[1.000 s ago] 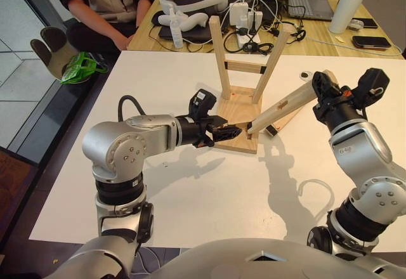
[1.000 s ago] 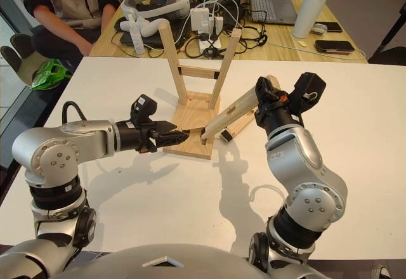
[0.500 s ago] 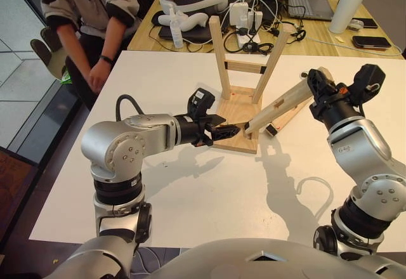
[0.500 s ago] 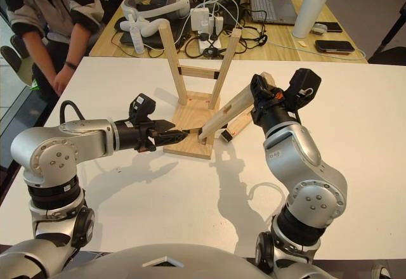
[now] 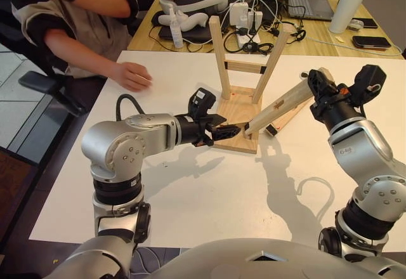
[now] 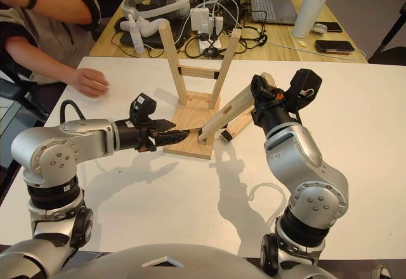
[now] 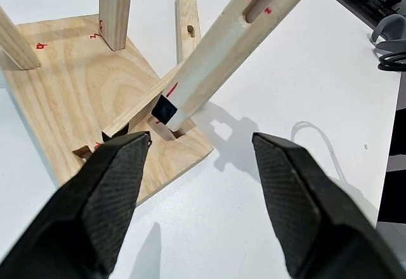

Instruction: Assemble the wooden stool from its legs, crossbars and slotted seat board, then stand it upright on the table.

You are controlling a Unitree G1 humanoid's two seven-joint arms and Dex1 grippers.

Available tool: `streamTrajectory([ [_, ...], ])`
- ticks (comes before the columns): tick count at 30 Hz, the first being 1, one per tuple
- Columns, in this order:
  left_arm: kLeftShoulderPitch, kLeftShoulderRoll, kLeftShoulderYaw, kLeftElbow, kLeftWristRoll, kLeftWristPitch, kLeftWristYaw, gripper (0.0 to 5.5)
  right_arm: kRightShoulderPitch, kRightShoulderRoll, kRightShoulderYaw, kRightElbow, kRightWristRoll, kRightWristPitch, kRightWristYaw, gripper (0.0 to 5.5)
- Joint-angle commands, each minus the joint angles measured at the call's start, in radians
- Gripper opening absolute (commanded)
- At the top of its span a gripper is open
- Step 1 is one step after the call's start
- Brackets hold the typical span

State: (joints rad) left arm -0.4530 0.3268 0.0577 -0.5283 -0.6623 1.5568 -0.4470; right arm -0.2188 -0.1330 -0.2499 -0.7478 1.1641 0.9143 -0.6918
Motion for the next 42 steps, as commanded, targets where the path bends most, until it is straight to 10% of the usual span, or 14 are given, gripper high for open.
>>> streamTrajectory([
  [1,0.0,0.016,-0.004,0.004,-0.004,-0.003,0.002,2.99,0.002,-0.012,0.012,0.004,0.023,-0.019,-0.014,1.02],
  [42,0.002,0.062,-0.032,0.017,-0.024,-0.041,-0.001,2.99,0.028,-0.076,0.071,0.002,0.077,-0.098,-0.066,1.02],
])
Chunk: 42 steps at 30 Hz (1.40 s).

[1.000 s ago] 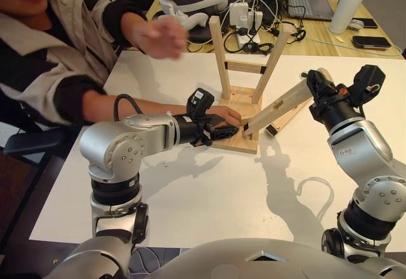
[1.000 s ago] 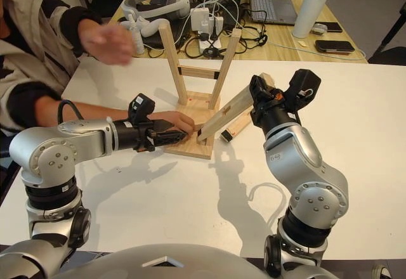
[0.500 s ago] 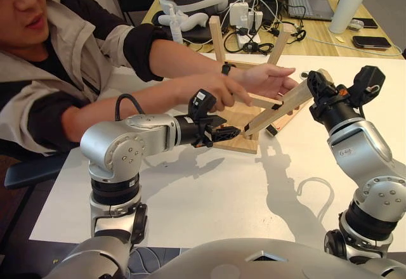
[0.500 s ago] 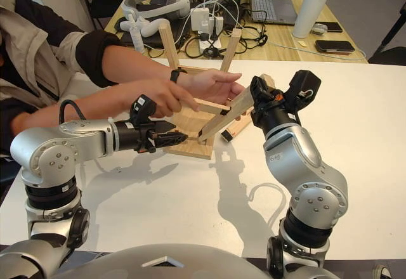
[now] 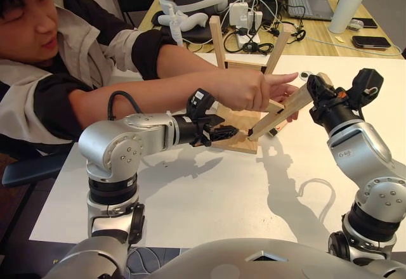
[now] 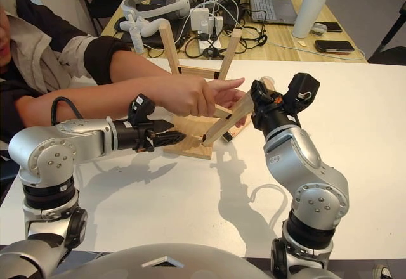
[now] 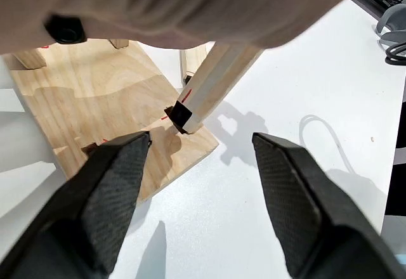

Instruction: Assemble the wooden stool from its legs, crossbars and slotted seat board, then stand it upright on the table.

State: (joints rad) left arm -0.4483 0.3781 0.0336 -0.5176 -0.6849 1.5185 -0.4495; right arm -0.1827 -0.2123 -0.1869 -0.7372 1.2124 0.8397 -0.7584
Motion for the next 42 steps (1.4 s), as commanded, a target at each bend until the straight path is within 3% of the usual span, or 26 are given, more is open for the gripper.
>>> streamTrajectory([
  [1,-0.003,0.011,-0.009,0.007,-0.002,-0.004,0.002,2.99,-0.008,0.002,0.009,-0.008,0.029,-0.025,0.001,1.02],
  [19,-0.021,0.065,0.006,0.036,-0.005,-0.023,-0.019,2.99,0.051,-0.042,0.064,-0.012,-0.033,-0.005,-0.024,1.01],
  [29,-0.036,0.111,0.006,0.059,-0.01,-0.034,-0.047,2.99,-0.023,-0.074,0.116,-0.027,-0.153,0.01,0.021,1.01],
  [42,-0.056,0.152,-0.013,0.09,-0.006,-0.058,-0.067,2.99,0.021,-0.015,0.113,0.006,-0.132,0.089,-0.036,1.01],
])
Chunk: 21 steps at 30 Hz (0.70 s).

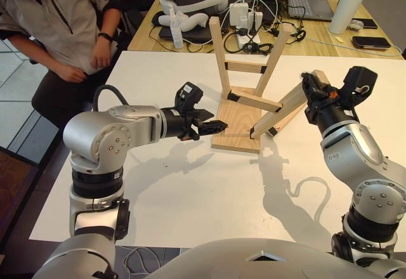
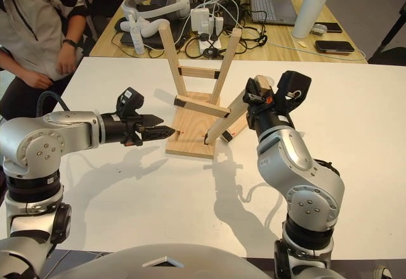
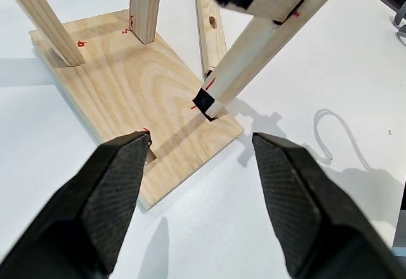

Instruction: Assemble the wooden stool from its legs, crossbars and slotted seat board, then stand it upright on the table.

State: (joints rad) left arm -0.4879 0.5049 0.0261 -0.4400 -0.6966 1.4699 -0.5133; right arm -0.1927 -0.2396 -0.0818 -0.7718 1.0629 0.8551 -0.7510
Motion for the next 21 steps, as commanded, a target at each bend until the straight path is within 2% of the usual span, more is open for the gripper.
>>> streamTrajectory([
  [1,-0.014,0.029,-0.004,0.012,0.005,-0.011,-0.003,2.99,0.021,0.01,0.012,0.04,0.021,0.082,-0.046,1.01],
  [9,0.003,0.052,0.013,0.025,0.014,-0.042,0.002,2.99,0.016,-0.051,0.062,0.014,-0.029,0.158,-0.013,1.01],
  [14,0.066,0.164,0.031,0.04,0.027,-0.079,-0.036,2.99,0.029,-0.064,0.072,0.038,-0.098,0.153,0.036,1.01],
  [18,0.181,0.335,0.021,0.099,0.103,-0.183,-0.093,2.99,0.01,-0.058,0.059,0.062,-0.138,0.15,0.07,1.01],
  [20,0.168,0.342,0.041,0.199,0.175,-0.251,-0.044,2.99,0.008,-0.054,0.056,0.069,-0.155,0.152,0.086,1.01],
  [21,0.123,0.313,0.07,0.284,0.24,-0.319,0.037,2.99,0.004,-0.054,0.059,0.08,-0.168,0.149,0.097,1.01],
])
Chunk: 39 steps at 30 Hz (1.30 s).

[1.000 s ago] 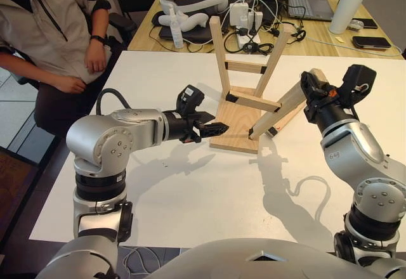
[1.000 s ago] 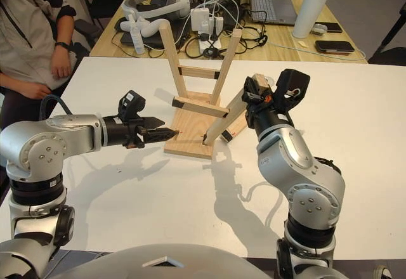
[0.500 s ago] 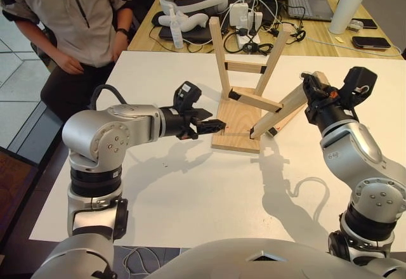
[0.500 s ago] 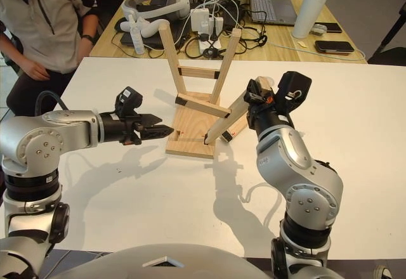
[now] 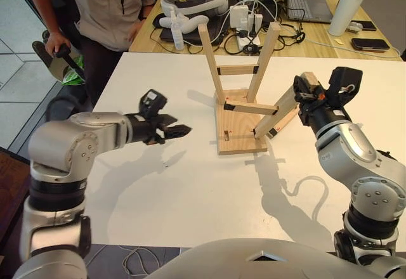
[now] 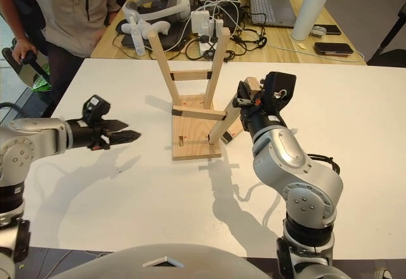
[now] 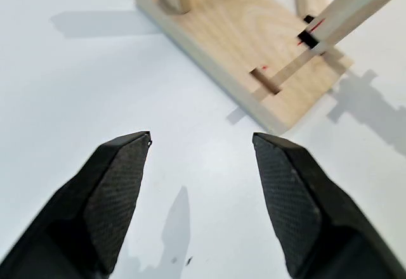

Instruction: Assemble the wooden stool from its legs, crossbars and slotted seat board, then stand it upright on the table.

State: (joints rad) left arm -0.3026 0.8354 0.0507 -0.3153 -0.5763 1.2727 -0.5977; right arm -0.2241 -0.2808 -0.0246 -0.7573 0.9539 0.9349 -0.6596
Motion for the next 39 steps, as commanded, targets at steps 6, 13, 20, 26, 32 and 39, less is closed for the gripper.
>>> streamTrajectory([
  [6,-0.27,-0.234,0.232,0.297,0.279,-0.452,0.516,2.99,-0.02,0.001,0.051,0.175,-0.155,0.045,0.1,1.01],
  [13,-0.329,-0.389,0.269,0.217,0.326,-0.591,0.683,2.99,-0.109,0.045,0.128,0.347,-0.342,-0.062,0.231,1.01],
  [20,-0.332,-0.423,0.274,0.211,0.34,-0.625,0.704,2.99,-0.104,0.093,0.143,0.392,-0.432,-0.109,0.343,1.01],
  [26,-0.298,-0.43,0.269,0.153,0.355,-0.629,0.713,2.99,0.024,0.055,0.102,0.176,-0.394,0.036,0.386,1.01],
  [32,-0.281,-0.438,0.264,0.117,0.364,-0.619,0.709,2.99,0.064,0.041,0.03,0.077,-0.362,0.148,0.408,1.01],
  [39,-0.279,-0.451,0.261,0.101,0.364,-0.607,0.713,2.99,0.072,0.083,-0.019,0.081,-0.337,0.264,0.41,1.01],
])
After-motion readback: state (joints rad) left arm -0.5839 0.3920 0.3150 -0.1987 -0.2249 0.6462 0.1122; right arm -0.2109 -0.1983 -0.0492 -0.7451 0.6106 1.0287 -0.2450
